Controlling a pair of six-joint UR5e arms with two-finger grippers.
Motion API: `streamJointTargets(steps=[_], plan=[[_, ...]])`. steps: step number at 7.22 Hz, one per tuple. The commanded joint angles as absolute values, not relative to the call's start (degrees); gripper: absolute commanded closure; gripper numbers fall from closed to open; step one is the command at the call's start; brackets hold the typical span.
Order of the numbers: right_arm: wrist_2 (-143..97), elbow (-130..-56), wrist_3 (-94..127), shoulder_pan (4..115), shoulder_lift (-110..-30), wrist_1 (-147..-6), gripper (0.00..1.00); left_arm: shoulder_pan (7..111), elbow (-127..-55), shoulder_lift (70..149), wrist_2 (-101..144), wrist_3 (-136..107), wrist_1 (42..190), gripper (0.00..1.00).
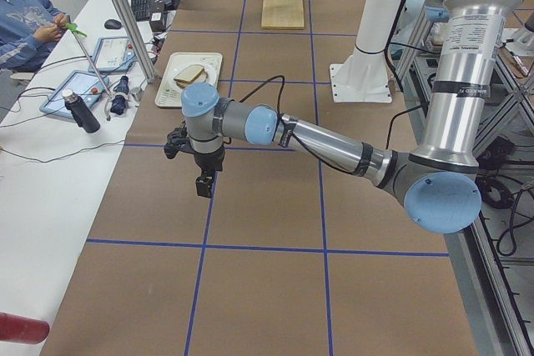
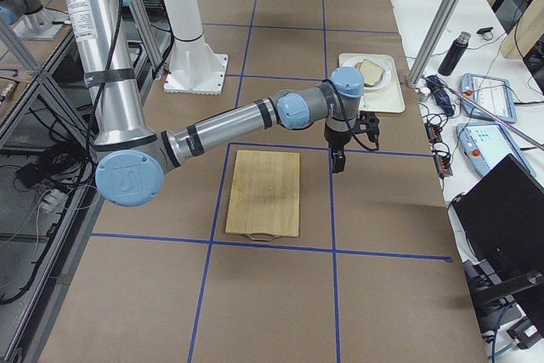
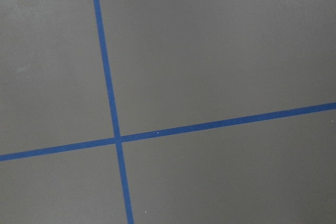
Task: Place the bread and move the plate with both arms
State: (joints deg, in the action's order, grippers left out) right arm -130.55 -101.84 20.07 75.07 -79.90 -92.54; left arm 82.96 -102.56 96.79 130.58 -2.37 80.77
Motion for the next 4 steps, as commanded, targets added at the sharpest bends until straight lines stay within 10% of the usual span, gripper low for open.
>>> streamJointTargets(steps=[1,4], plan=[[-130.43,-102.75,19.86,75.94,-80.33,-92.72,0.0,83.23,-102.84,94.67,131.13,1.03,79.98,0.01],[-131.04,-102.48,17.77,75.94,-81.47,-92.81,0.0,83.23,-105.73,93.52,131.22,-0.25,79.36,0.01]])
